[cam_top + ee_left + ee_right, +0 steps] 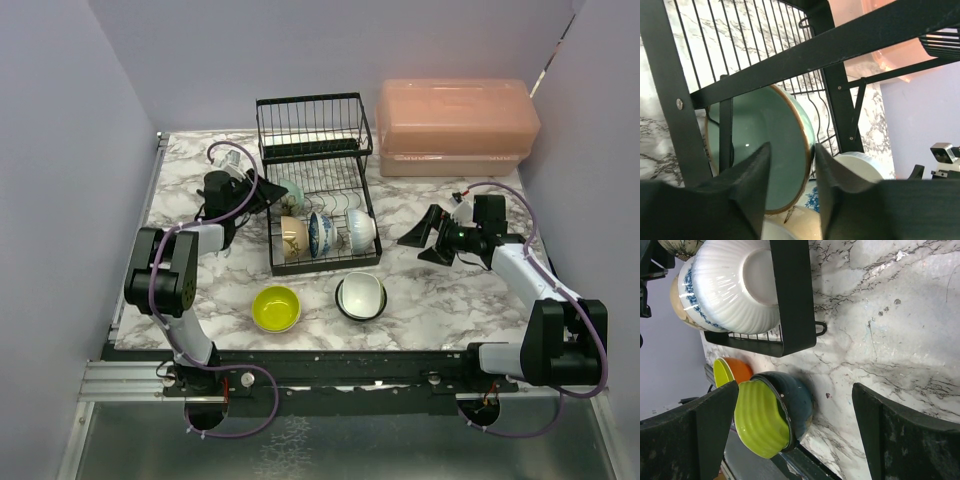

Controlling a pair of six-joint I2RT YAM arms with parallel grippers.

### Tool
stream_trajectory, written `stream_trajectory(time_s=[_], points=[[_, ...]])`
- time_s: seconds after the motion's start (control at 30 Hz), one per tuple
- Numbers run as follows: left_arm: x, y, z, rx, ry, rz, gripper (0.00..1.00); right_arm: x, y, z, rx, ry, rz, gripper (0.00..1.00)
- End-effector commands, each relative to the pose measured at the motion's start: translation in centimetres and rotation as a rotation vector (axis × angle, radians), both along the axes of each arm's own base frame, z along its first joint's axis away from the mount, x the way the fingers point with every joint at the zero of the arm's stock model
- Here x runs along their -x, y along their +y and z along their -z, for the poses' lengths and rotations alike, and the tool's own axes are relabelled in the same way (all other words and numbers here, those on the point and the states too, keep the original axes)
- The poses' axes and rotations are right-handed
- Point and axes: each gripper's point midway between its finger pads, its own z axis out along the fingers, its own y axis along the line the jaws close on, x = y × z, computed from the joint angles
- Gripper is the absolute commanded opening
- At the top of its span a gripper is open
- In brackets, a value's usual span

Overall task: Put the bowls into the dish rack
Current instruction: Place the bowl in the dish rack.

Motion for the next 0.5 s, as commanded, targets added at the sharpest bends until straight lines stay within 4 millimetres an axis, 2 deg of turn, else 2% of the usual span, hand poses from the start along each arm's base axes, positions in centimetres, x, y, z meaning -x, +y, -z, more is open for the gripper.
stream_trajectory(time_s=[0.0,0.1,0.2,0.3,0.47], points=[[-0.6,1.7,-0.9,-0.05,-0.012,-0.077,0.48,-0.5,-0.1,-0.6,0.022,-0.013,-0.007,1.0],[-0.3,1.9,-1.9,-0.05,-0.03,-0.085,0.64,-0.7,0.0,-0.9,0.019,-0.021,-0.018,1.0],[0.0,2.3,-3.0,-0.067,-0.052,-0.102,0.71,-1.1,0.1,-1.4,0.009,-0.033,-0.025,1.0],[0.5,3.0,-3.8,-0.109,-0.071,-0.125,0.73,-1.6,0.2,-1.9,0.009,-0.041,-0.025,1.0],[1.9,4.7,-5.2,-0.211,-0.102,-0.172,0.77,-1.4,1.4,-2.3,-0.002,-0.049,-0.059,1.0]])
